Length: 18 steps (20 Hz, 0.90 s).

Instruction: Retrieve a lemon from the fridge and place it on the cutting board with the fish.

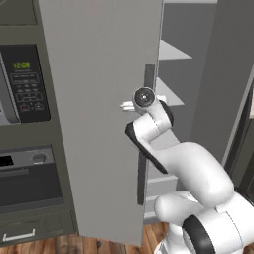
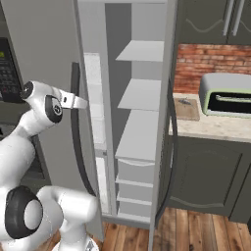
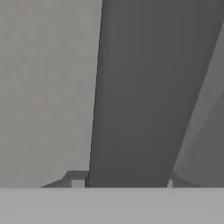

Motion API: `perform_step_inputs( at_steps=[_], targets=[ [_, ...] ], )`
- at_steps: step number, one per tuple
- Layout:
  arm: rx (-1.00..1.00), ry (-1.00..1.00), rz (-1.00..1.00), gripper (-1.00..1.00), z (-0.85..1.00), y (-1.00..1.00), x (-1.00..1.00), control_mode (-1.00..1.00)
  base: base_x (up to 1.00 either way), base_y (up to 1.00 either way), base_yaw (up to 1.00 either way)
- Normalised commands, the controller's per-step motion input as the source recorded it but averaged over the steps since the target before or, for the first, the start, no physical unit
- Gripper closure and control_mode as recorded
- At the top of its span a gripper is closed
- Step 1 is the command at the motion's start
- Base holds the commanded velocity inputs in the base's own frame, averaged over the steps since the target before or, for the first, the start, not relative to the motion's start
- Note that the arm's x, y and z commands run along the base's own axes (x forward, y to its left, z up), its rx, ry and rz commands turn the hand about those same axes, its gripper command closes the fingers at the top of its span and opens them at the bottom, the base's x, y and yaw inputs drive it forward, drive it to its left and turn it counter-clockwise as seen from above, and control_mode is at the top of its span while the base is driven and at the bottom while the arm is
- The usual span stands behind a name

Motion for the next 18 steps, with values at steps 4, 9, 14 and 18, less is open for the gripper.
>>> perform_step_inputs(
  at_steps=[4, 9, 14, 18],
  targets=[
    [-0.07, 0.08, -0.23, 1.00, 0.22, 0.71, -1.00, -1.00, 0.00, 0.00, 0.00],
    [-0.06, 0.09, -0.30, 1.00, 0.16, 0.76, -1.00, -1.00, 0.00, 0.00, 0.00],
    [-0.07, 0.08, -0.30, 1.00, 0.13, 0.80, -0.99, -1.00, 0.00, 0.00, 0.00],
    [-0.14, 0.06, -0.36, -1.00, 0.00, 0.70, -0.55, -1.00, 0.00, 0.00, 0.00]
  ],
)
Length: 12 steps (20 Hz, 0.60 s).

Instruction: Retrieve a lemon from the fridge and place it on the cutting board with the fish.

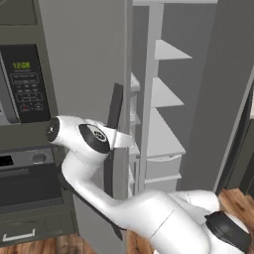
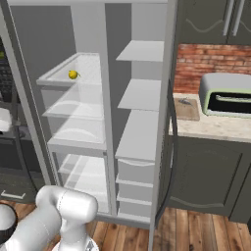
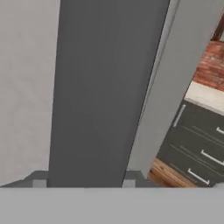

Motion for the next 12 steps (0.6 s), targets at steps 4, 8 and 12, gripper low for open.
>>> perform_step_inputs(
  at_steps=[4, 8, 12],
  targets=[
    [-0.11, 0.02, -0.21, -1.00, 0.00, 0.59, -0.09, -1.00, 0.00, 0.00, 0.00],
    [-0.13, 0.04, -0.09, -1.00, 0.00, 0.52, -0.19, -1.00, 0.00, 0.00, 0.00],
    [-0.10, 0.03, -0.10, -1.00, 0.00, 0.37, -0.28, -1.00, 0.00, 0.00, 0.00]
  ],
)
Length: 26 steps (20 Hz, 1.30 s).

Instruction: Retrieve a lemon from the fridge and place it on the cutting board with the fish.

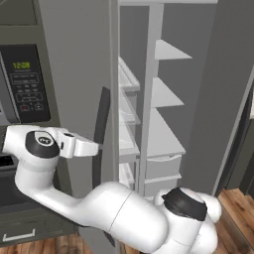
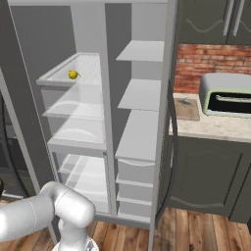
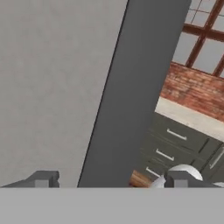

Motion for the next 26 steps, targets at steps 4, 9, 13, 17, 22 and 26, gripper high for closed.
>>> perform_step_inputs(
  at_steps=[4, 9, 13, 17, 22, 26],
  targets=[
    [-0.08, 0.04, -0.09, -1.00, 0.04, 0.42, -0.31, -1.00, 0.00, 0.00, 0.00],
    [0.04, 0.00, -0.08, -1.00, 0.07, -0.39, -0.87, -1.00, 0.00, 0.00, 0.00],
    [0.13, 0.07, -0.01, -1.00, 0.11, -0.75, -0.94, -1.00, 0.00, 0.00, 0.00],
    [0.25, 0.03, -0.01, -1.00, 0.18, -0.80, -1.00, -1.00, 0.00, 0.00, 0.00],
    [0.31, -0.09, 0.13, -1.00, 0.25, -0.66, -0.95, -1.00, 0.00, 0.00, 0.00],
    [0.50, -0.11, 0.25, -1.00, 0.19, -0.73, -0.38, -1.00, 0.00, 0.00, 0.00]
  ],
)
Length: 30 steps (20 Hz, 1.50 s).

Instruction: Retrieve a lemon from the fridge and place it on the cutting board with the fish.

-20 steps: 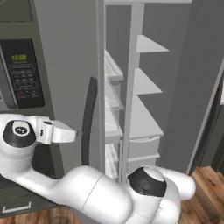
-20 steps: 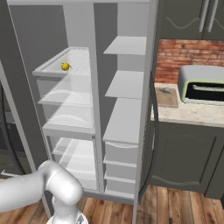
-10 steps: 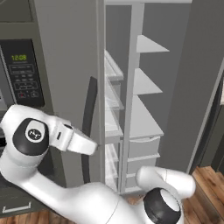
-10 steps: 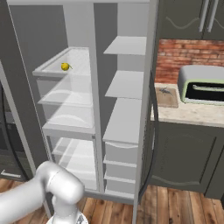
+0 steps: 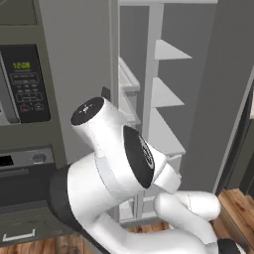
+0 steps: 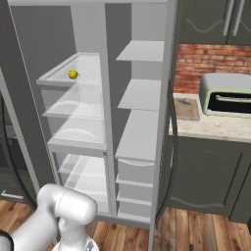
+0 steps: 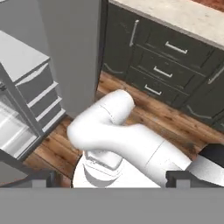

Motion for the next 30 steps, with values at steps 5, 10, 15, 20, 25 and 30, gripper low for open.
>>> perform_step_inputs(
  at_steps=[5, 10, 15, 20, 25, 30],
  targets=[
    [0.75, 0.00, 0.14, -1.00, 0.00, -0.98, 0.28, -1.00, 0.00, 0.00, 0.00],
    [0.89, 0.01, 0.00, -1.00, -0.11, -0.95, 0.90, -1.00, 0.00, 0.00, 0.00],
    [0.68, 0.12, 0.02, -1.00, -0.27, -0.15, 1.00, -1.00, 0.00, 0.00, 0.00],
    [0.24, 0.15, 0.17, -1.00, -0.15, 0.64, 0.99, -1.00, 0.00, 0.00, 0.00],
    [0.05, 0.12, 0.18, -1.00, -0.01, 0.61, 0.83, -1.00, 0.00, 0.00, 0.00],
    [0.00, 0.03, 0.16, -1.00, 0.00, 0.25, 0.60, -1.00, 0.00, 0.00, 0.00]
  ],
)
